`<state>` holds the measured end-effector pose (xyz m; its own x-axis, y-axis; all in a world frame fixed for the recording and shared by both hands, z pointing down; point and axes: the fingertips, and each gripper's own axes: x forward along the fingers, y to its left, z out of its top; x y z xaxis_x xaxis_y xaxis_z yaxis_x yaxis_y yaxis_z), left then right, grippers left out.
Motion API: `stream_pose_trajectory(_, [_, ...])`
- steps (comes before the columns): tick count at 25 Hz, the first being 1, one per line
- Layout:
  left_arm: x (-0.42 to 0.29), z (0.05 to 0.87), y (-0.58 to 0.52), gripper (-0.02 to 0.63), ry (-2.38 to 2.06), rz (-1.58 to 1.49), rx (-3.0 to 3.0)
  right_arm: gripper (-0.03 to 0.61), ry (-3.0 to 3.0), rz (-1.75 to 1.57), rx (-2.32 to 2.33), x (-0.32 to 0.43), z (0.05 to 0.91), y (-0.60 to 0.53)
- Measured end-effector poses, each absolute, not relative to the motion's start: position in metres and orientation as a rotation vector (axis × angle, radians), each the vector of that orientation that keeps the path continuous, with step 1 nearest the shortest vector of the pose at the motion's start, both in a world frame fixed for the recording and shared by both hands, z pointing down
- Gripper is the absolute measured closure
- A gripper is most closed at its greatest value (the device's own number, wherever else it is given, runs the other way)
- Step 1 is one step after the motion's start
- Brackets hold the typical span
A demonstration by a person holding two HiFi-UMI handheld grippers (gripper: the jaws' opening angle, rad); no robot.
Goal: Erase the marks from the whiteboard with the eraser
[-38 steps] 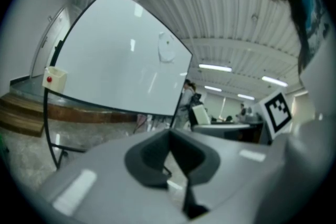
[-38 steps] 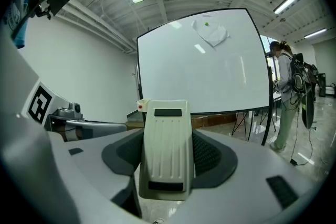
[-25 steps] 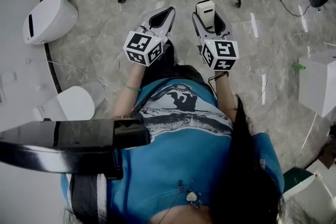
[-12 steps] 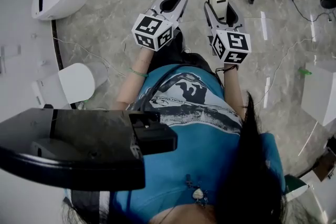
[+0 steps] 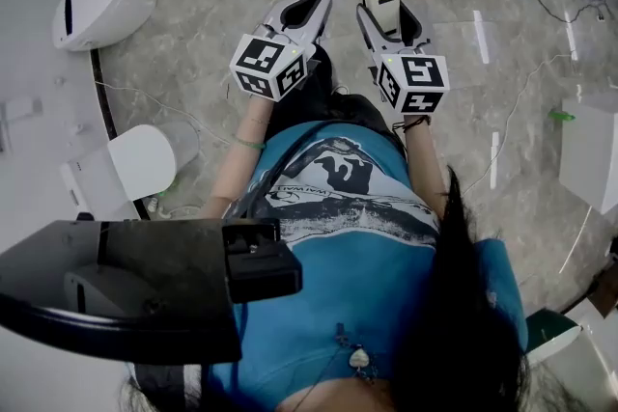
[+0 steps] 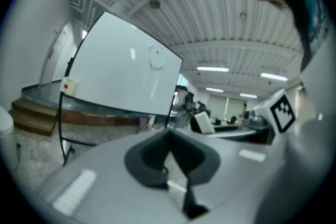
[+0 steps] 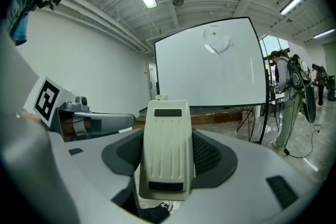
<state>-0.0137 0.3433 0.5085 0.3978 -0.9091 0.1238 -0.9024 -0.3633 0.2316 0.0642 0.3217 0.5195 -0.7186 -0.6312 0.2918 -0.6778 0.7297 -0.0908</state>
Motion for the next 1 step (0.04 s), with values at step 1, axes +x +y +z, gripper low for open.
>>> stream_pose_trajectory(1, [-0.0137, 0.5084, 0.3448, 0.609, -1.59, -0.04, 2.398, 0.316, -2.693, 0.28, 1.033, 0.0634, 0.5196, 0.323])
